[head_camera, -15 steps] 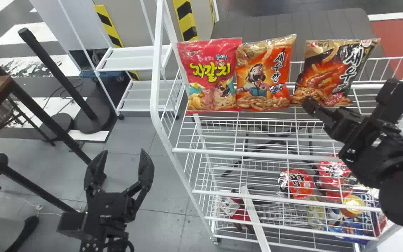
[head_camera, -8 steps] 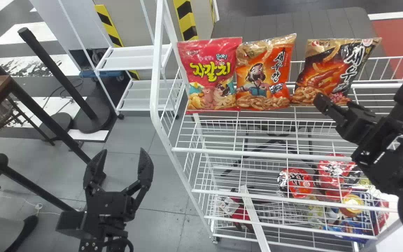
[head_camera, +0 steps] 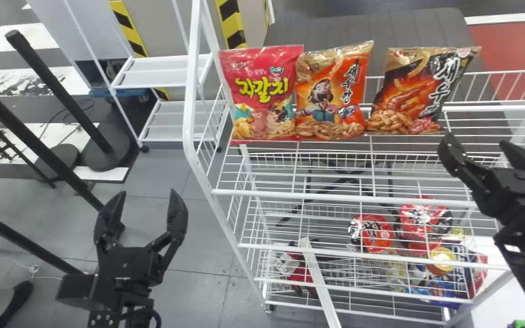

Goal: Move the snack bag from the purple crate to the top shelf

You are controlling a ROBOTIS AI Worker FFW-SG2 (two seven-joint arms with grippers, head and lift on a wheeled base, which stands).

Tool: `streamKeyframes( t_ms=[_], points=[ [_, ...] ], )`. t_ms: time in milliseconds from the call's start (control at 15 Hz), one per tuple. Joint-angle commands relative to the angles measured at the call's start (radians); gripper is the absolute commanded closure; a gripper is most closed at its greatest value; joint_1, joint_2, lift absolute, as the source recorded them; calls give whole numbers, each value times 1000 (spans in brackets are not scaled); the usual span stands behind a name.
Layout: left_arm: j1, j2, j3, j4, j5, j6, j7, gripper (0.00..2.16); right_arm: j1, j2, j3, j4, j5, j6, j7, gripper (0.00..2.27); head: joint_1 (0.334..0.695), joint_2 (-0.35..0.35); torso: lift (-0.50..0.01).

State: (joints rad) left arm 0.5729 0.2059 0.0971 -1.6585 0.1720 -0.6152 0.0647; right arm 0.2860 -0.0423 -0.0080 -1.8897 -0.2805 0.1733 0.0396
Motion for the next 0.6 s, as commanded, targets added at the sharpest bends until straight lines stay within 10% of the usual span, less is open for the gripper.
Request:
streamKeyframes(
  t_ms=[0,333,533],
  points=[
    [8,0,3,-12,0,4,-3,130,35,-5,-33,-95,83,108,8,120,695,163,3],
    [28,-8,10,-78,-2,90,-28,130,35,-16,-55,-212,182,489,3,124,695,128,3],
    [36,-11,13,-113,7,99,-37,130,78,-18,-27,-170,230,-36,49,124,695,116,3]
  ],
)
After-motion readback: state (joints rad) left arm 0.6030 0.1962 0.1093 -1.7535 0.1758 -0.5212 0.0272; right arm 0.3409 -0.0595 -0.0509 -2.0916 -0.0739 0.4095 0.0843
